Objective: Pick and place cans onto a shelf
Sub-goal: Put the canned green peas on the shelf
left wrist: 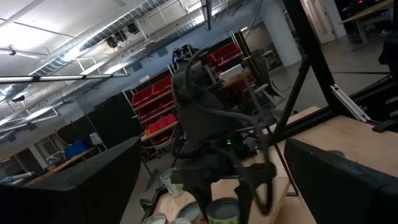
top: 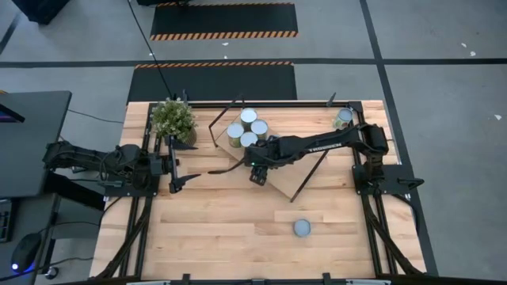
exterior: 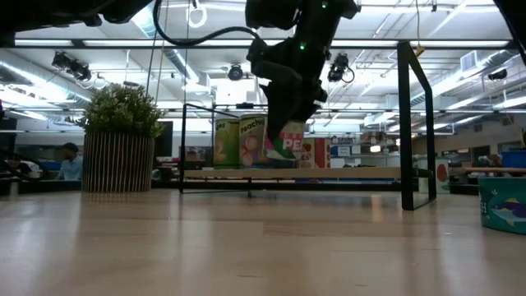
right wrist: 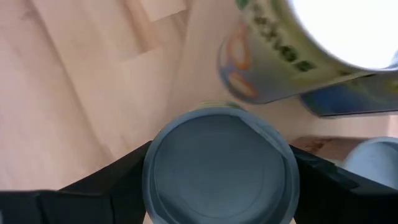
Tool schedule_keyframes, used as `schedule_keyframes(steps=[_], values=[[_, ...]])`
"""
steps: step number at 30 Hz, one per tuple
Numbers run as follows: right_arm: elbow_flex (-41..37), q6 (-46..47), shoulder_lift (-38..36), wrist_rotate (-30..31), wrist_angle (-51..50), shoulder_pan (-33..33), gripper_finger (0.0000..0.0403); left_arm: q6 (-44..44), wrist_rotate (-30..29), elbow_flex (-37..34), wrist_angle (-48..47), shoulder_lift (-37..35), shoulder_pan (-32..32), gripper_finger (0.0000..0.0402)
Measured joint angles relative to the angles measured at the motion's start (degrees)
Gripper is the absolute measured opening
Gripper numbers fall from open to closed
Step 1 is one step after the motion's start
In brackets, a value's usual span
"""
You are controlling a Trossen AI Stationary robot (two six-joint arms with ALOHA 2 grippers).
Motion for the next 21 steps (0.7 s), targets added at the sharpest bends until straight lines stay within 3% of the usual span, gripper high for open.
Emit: schedule_keyframes(steps=[21], values=[[1.28, -1.63, 0.57, 1.19, -3.68, -1.57, 0.0351, 0.0, 0.0, 0.0, -0.02, -0.02, 0.0, 0.0398]])
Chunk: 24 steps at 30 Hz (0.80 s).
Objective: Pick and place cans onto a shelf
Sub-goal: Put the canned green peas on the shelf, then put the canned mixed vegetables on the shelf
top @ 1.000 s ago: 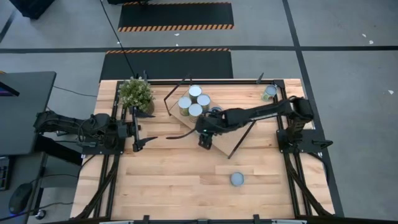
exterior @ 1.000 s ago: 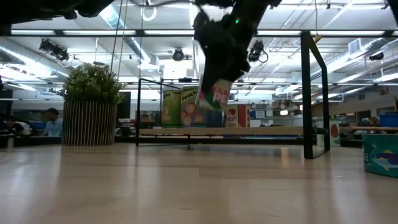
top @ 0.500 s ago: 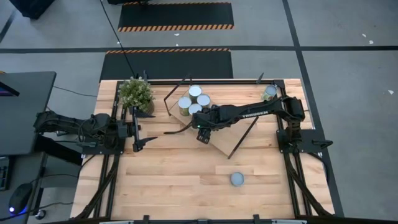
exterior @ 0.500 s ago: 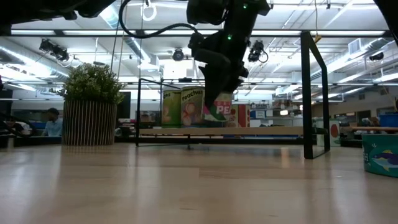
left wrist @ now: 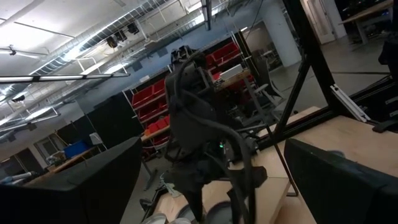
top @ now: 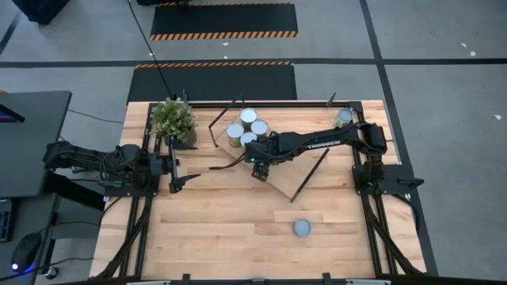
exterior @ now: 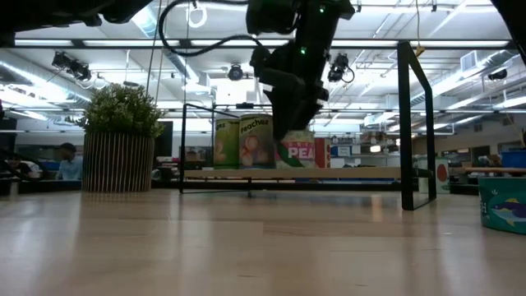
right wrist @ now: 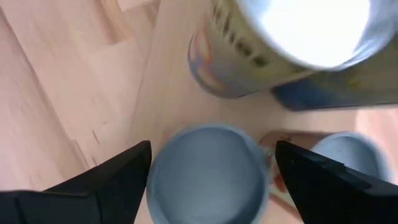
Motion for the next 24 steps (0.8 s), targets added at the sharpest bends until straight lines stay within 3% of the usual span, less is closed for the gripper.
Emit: schedule_keyframes(steps=[9, 17, 24], values=[[9.57, -3.55, -0.11, 3.1, -6.43, 2.57, 0.035, 0.0, -0.02, 0.0, -0.07, 0.0, 0.0, 0.0398], [17.42, -2.56, -0.12, 8.61, -19.71, 10.52, 0.0349, 0.0, -0.01, 0.0, -0.5, 0.02, 0.0, 0.0398], [18.63, 2.03, -0.16, 10.35, -28.06, 18.79, 0.0349, 0.0, -0.01, 0.0, -0.49, 0.01, 0.0, 0.0398]])
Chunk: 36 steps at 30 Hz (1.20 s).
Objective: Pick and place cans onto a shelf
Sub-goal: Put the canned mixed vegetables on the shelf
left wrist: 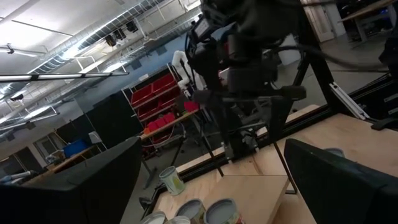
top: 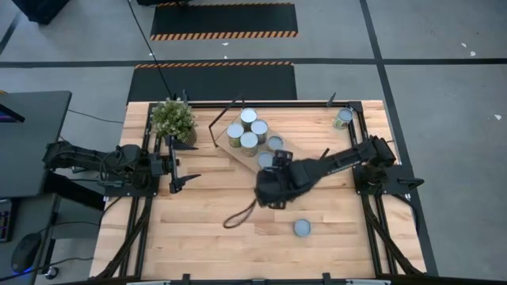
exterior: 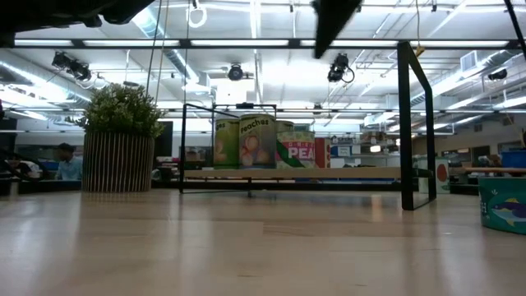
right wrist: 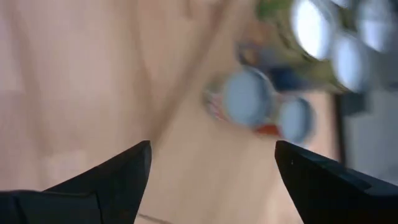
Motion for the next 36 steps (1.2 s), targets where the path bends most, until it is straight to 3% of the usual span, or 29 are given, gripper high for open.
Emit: schedule_keyframes(steps=[4, 10, 13, 20, 24, 30, 36], values=[[0.0, 6.97, -0.45, 7.15, -8.41, 2.8, 0.0348, -0.02, 0.01, 0.0, 0.01, 0.01, 0.0, 0.0398], [0.02, 10.8, -5.49, 7.89, -8.24, 6.43, 0.0348, -0.02, 0.01, 0.0, 0.0, 0.01, 0.0, 0.0398], [0.0, 14.9, -7.66, 11.38, -11.33, 8.51, 0.0348, -0.02, 0.0, 0.0, -0.01, 0.01, 0.0, 0.0398], [-10.56, 22.49, -19.06, 13.55, -10.88, 7.02, 0.0348, -0.18, 0.01, 0.0, -0.01, 0.01, 0.0, 0.0398], [-20.04, 23.58, -27.25, 13.52, -10.68, 2.21, 0.0348, -0.36, 0.01, 0.0, -0.01, -0.01, 0.0, 0.0398], [-31.72, 20.57, -39.4, 12.3, -3.84, -12.13, 0.0348, -0.25, 0.0, 0.0, -0.05, 0.0, 0.0, 0.0398], [-37.12, 10.48, -44.54, 1.79, 8.02, -31.81, 0.0348, 0.02, 0.01, 0.0, -0.1, 0.01, 0.0, 0.0398]])
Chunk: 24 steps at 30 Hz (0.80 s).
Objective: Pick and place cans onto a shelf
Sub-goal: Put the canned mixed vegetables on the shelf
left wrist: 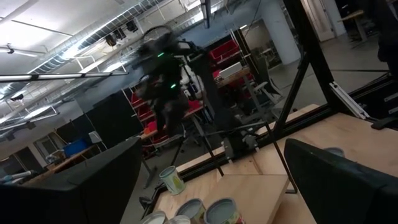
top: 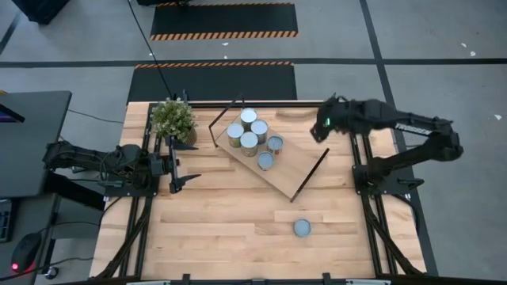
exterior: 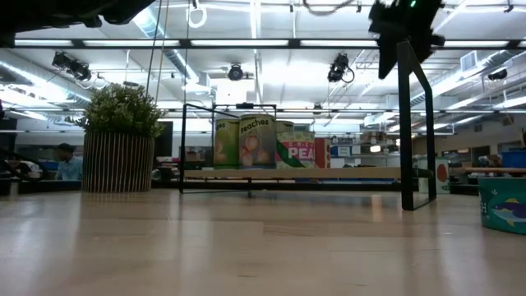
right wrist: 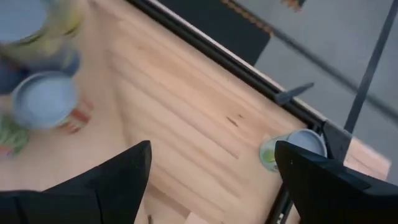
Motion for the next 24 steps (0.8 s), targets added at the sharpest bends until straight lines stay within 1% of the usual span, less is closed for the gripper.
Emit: schedule_keyframes(steps=[3, 8, 13, 17, 18, 21, 24], values=[[-0.62, -4.71, 1.26, -4.96, 3.63, -9.73, 0.0348, 0.0, 0.0, 0.0, 0.0, -0.01, 0.0, 0.0398], [-0.64, -13.32, 6.35, -7.53, 7.05, -23.37, 0.0348, -0.01, 0.0, 0.0, -0.18, -0.02, 0.0, 0.0398], [-0.64, -20.63, 12.29, -13.52, 9.01, -35.0, 0.0356, 0.03, -0.01, 0.0, -0.31, -0.01, 0.0, 0.0398], [-0.64, -23.5, 17.39, -15.08, 8.75, -41.42, 0.0375, 0.07, -0.02, 0.0, -0.31, -0.01, 0.0, 0.0398], [-0.64, -23.78, 18.56, -17.01, 9.17, -42.63, 0.0381, 0.07, -0.01, 0.0, -0.31, 0.0, 0.0, 0.0398], [-0.64, -23.97, 21.65, -20.96, 11.61, -44.95, 0.0395, 0.11, -0.02, 0.0, -0.31, -0.02, 0.0, 0.0398], [-0.64, -20.97, 23.99, -20.9, 13.21, -45.79, 0.0398, 0.11, 0.0, 0.0, -0.41, -0.02, 0.0, 0.0398]])
